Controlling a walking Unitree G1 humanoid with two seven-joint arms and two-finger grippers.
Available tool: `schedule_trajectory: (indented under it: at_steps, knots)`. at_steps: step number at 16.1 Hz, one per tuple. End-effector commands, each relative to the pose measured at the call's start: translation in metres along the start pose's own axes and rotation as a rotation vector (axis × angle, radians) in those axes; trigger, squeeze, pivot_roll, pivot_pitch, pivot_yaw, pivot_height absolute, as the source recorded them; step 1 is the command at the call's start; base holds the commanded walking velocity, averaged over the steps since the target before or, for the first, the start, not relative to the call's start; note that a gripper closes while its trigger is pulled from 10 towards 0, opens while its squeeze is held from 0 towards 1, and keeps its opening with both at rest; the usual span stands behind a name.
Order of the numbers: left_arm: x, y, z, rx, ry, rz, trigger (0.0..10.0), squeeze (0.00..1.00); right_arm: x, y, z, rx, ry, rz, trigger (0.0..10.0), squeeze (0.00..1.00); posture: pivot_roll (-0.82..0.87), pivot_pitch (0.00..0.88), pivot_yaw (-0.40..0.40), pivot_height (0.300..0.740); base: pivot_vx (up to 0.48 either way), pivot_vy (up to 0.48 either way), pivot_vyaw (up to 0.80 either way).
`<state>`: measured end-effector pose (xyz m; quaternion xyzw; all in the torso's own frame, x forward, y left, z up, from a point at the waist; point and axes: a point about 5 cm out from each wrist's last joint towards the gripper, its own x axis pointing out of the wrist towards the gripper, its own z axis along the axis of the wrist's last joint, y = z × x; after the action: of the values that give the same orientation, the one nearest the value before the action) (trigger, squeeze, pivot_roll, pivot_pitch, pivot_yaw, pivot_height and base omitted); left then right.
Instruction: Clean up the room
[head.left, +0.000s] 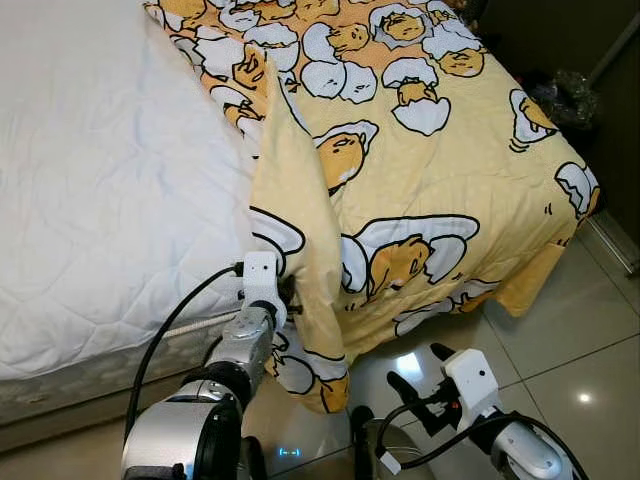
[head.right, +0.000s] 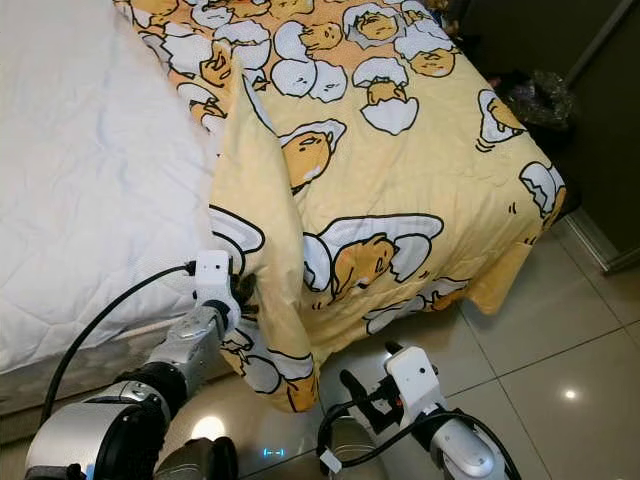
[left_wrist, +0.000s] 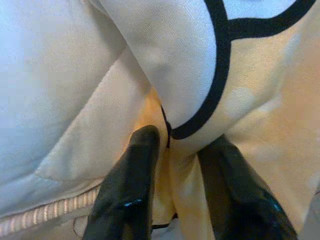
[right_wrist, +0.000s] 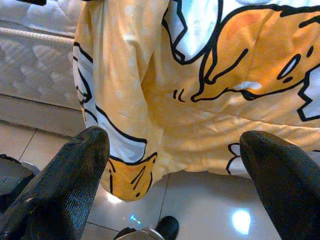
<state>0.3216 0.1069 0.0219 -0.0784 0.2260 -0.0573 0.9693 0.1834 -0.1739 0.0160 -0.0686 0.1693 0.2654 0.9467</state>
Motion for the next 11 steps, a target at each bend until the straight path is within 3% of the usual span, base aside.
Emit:
schedule_trajectory:
  at_steps: [1,5,8,9,10,11]
  knots:
    - [0.000,-0.002,0.002,-0.033,-0.014,-0.002,0.0,0.00,-0.003,-0.002,-0.003,0.003,0.020,0.001,10.0,0.00,-0.31,0.200,-0.033,0.731,0.000,0.000,0.00]
    - [0.000,0.001,0.003,-0.083,-0.021,0.001,0.0,0.00,-0.002,-0.003,-0.004,-0.001,0.022,-0.001,10.0,0.00,-0.31,0.193,-0.032,0.731,0.000,0.000,0.00]
    - [0.002,0.004,0.015,-0.085,-0.072,0.011,0.0,0.00,-0.001,-0.002,-0.003,-0.001,0.020,0.000,10.0,0.00,-0.31,0.195,-0.028,0.731,0.000,0.000,0.00]
    - [0.002,0.009,0.027,0.015,-0.135,0.022,0.0,0.00,-0.001,-0.002,-0.003,0.001,0.018,-0.003,10.0,0.00,-0.31,0.199,-0.022,0.731,0.000,0.000,0.00]
    - [0.001,0.009,0.041,0.217,-0.234,0.013,0.0,0.00,-0.001,-0.001,-0.004,0.007,0.020,-0.009,10.0,0.00,-0.30,0.200,-0.017,0.731,0.000,0.000,0.00]
    - [-0.001,0.006,0.045,0.303,-0.276,-0.005,0.0,0.00,-0.001,0.000,-0.005,0.009,0.020,-0.010,10.0,0.00,-0.30,0.202,-0.013,0.731,0.000,0.000,0.00]
